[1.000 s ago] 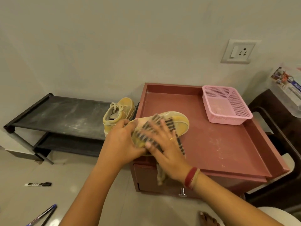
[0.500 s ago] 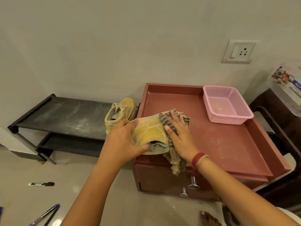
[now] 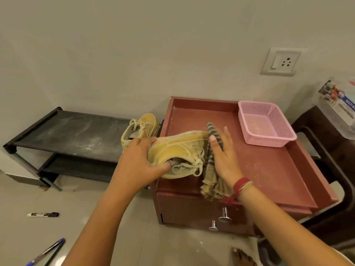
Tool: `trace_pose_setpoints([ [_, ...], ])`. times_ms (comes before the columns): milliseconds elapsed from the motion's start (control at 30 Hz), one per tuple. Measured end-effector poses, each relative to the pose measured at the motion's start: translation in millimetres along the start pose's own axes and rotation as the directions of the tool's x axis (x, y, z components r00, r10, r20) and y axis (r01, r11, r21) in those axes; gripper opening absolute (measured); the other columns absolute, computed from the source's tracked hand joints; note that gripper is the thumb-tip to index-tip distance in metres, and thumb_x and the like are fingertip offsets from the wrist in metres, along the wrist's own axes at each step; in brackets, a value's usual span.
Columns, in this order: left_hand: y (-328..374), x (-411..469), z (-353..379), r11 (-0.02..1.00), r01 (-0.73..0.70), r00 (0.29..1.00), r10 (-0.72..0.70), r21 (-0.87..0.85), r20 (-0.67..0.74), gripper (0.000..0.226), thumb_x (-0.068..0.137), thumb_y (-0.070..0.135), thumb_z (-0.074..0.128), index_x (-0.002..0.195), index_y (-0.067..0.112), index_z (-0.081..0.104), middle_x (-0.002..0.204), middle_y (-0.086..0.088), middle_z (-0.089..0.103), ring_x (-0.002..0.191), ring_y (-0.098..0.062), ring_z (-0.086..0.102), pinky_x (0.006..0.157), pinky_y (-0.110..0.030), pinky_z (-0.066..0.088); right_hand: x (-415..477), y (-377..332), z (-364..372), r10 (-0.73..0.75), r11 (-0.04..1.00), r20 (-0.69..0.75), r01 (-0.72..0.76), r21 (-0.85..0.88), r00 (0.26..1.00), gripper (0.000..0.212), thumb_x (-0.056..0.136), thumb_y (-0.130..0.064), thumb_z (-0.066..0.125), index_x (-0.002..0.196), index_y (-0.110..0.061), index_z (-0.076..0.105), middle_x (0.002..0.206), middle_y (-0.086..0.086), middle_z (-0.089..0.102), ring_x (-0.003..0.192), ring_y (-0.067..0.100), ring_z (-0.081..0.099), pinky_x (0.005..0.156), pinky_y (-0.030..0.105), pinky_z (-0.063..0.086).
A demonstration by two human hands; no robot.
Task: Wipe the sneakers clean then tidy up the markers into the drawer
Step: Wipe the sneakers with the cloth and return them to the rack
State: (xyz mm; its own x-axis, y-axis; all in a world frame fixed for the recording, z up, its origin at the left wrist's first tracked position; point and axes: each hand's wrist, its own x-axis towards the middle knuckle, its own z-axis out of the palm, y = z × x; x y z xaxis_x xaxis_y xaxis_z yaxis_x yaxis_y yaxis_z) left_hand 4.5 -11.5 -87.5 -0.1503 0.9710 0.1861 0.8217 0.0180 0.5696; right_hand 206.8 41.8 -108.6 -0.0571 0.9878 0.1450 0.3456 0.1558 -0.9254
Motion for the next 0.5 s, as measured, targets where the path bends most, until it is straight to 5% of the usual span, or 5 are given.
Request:
trace_pose_setpoints([
  [200,-2.2,0.2,6.4,0.999,-0.028,1.0,0.028,-0.024,-0.001,0.106,0.058,0.084,0.044,0.14,0.017,0.041,0.14,0.001,0.044,0.126,-0.015,0.042,0.103,-0.036,0.04,-40.0,5.0,39.0,-0.181,0.983,0.25,0.178,0.032,0.951,0.038,0.086,-0.064,0.032,0.123,-0.07,0.031,0.147,-0.035,0.019,0.14,-0.009,0.0,0.119,0.044,0.005],
  [500,-0.7,3.0,6.8,0.999,-0.035,0.999,0.034,-0.033,-0.019,0.1,0.059,0.08,0.048,0.137,0.016,0.046,0.133,0.001,0.049,0.12,-0.014,0.046,0.095,-0.029,0.039,-32.8,16.7,24.1,-0.212,0.975,0.299,0.22,0.007,0.93,0.039,0.088,-0.061,0.034,0.127,-0.066,0.032,0.146,-0.034,0.024,0.143,-0.002,0.003,0.119,0.046,0.007],
])
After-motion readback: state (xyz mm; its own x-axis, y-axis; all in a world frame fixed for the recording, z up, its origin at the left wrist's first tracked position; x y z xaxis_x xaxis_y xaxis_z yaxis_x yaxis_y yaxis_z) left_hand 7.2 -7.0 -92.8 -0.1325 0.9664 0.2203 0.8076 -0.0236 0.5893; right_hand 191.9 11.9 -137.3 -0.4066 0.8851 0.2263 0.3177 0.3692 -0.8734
